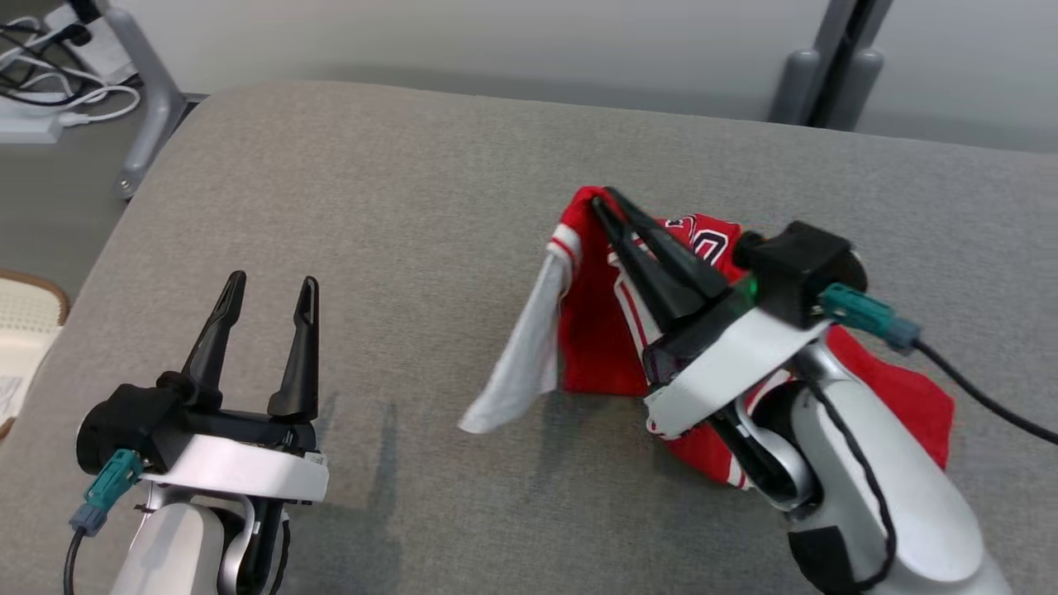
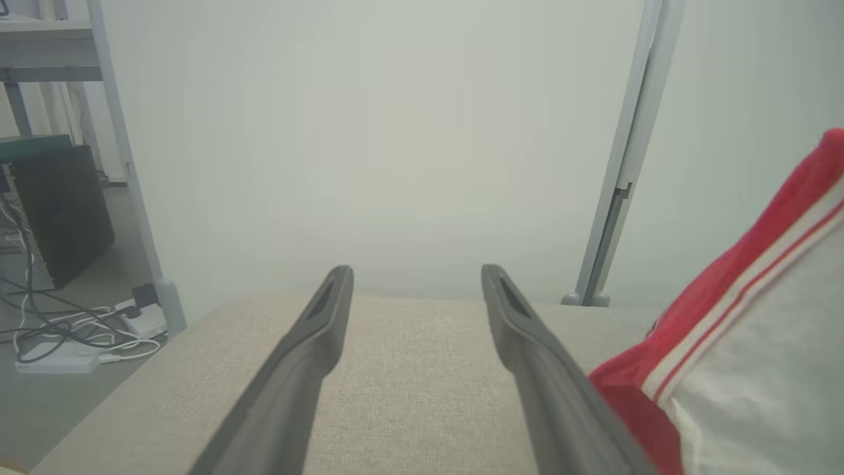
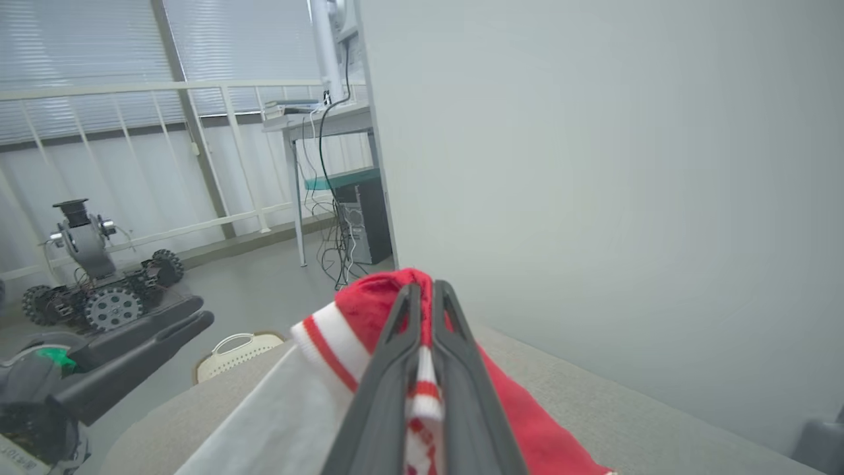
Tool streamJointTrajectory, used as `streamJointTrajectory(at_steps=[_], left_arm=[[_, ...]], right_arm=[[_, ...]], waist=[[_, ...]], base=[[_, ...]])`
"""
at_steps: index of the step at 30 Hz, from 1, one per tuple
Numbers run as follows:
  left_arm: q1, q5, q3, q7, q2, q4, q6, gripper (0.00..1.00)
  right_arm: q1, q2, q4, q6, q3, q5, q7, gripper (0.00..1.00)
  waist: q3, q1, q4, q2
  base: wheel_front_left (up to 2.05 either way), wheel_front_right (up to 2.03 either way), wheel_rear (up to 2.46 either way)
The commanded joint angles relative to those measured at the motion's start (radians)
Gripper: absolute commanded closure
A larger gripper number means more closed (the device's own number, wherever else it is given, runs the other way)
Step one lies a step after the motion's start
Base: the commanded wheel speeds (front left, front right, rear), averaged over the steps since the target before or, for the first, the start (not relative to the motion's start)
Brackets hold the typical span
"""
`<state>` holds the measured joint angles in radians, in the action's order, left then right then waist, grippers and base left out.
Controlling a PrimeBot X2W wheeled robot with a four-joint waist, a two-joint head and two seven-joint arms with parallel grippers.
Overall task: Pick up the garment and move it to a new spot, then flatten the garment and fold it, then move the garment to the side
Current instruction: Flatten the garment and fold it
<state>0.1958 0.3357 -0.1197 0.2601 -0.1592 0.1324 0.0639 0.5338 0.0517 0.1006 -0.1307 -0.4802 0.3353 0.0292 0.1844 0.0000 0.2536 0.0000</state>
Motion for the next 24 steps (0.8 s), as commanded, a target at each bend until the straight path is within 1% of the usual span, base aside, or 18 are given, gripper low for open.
streamJointTrajectory(at_steps=[1, 3, 6, 9, 11, 12, 13, 14, 15, 16, 17, 18, 19, 20, 22, 24], left_arm=[[0.002, -0.007, 0.005, 0.004, -0.01, -0.003, 0.002, 0.0], [0.006, -0.007, 0.006, 0.005, -0.011, -0.005, 0.004, 0.0], [0.006, -0.01, 0.001, 0.004, -0.014, -0.004, 0.005, 0.0], [0.003, -0.009, -0.003, 0.004, -0.018, -0.004, 0.006, 0.0], [0.006, -0.011, -0.008, 0.0, -0.02, -0.004, 0.007, 0.0], [0.008, -0.012, -0.009, -0.002, -0.024, -0.005, 0.007, 0.0], [0.012, -0.013, -0.011, -0.004, -0.026, -0.006, 0.007, 0.0], [0.014, -0.014, -0.011, -0.006, -0.03, -0.008, 0.006, 0.0], [0.017, -0.014, -0.013, -0.01, -0.032, -0.009, 0.007, 0.0], [0.022, -0.015, -0.016, -0.01, -0.034, -0.01, 0.007, 0.0], [0.023, -0.016, -0.015, -0.012, -0.037, -0.012, 0.006, 0.0], [0.024, -0.016, -0.018, -0.016, -0.037, -0.013, 0.006, 0.0], [0.026, -0.015, -0.019, -0.019, -0.039, -0.014, 0.004, 0.0], [0.029, -0.017, -0.02, -0.018, -0.04, -0.014, 0.002, 0.0], [0.036, -0.018, -0.024, -0.021, -0.041, -0.017, 0.0, 0.0], [0.039, -0.02, -0.027, -0.022, -0.042, -0.017, -0.002, 0.0]], right_arm=[[-0.025, 0.004, -0.022, 0.0, 0.019, 0.005, 0.009, 1.0], [-0.07, 0.004, -0.096, 0.0, 0.097, 0.009, 0.024, 1.0], [-0.161, 0.003, -0.175, 0.0, 0.228, 0.02, 0.044, 1.0], [-0.26, 0.003, -0.212, 0.0, 0.381, 0.027, 0.06, 1.0], [-0.321, 0.001, -0.202, 0.0, 0.466, 0.056, 0.071, 1.0], [-0.342, 0.002, -0.191, 0.0, 0.509, 0.046, 0.07, 1.0], [-0.358, 0.002, -0.175, 0.0, 0.544, 0.08, 0.066, 1.0], [-0.375, 0.001, -0.143, 0.0, 0.567, 0.1, 0.073, 1.0], [-0.385, 0.0, -0.118, 0.0, 0.589, 0.078, 0.071, 1.0], [-0.387, 0.001, -0.085, 0.0, 0.606, 0.107, 0.064, 1.0], [-0.387, 0.001, -0.042, 0.0, 0.61, 0.138, 0.066, 1.0], [-0.384, 0.001, -0.009, 0.0, 0.619, 0.111, 0.059, 1.0], [-0.371, 0.002, 0.025, 0.0, 0.622, 0.131, 0.048, 1.0], [-0.358, 0.002, 0.065, 0.0, 0.621, 0.175, 0.041, 1.0], [-0.336, 0.002, 0.135, 0.0, 0.621, 0.159, 0.015, 1.0], [-0.312, 0.002, 0.199, 0.0, 0.612, 0.172, -0.011, 1.0]], waist=[[-0.001, 0.0, -0.045, 0.0], [0.001, 0.0, -0.075, 0.0], [0.001, 0.0, -0.115, 0.0], [0.001, 0.0, -0.151, 0.0], [0.003, 0.0, -0.171, 0.0], [0.006, 0.0, -0.182, 0.0], [0.008, 0.0, -0.191, 0.0], [0.011, 0.0, -0.202, 0.0], [0.014, 0.0, -0.21, 0.0], [0.018, 0.0, -0.218, 0.0], [0.022, 0.0, -0.227, 0.0], [0.026, 0.0, -0.232, 0.0], [0.031, 0.0, -0.239, 0.0], [0.034, 0.0, -0.245, 0.0], [0.041, 0.0, -0.253, 0.0], [0.046, 0.0, -0.259, 0.0]], base=[[0.0, 0.0, 0.0], [0.0, 0.0, 0.0], [0.0, 0.0, 0.0], [0.0, 0.0, 0.0], [0.0, 0.0, 0.0], [0.0, 0.0, 0.0], [0.0, 0.0, 0.0], [0.0, 0.0, 0.0], [0.0, 0.0, 0.0], [0.0, 0.0, 0.0], [0.0, 0.0, 0.0], [0.0, 0.0, 0.0], [0.0, 0.0, 0.0], [0.0, 0.0, 0.0], [0.0, 0.0, 0.0], [0.0, 0.0, 0.0]])
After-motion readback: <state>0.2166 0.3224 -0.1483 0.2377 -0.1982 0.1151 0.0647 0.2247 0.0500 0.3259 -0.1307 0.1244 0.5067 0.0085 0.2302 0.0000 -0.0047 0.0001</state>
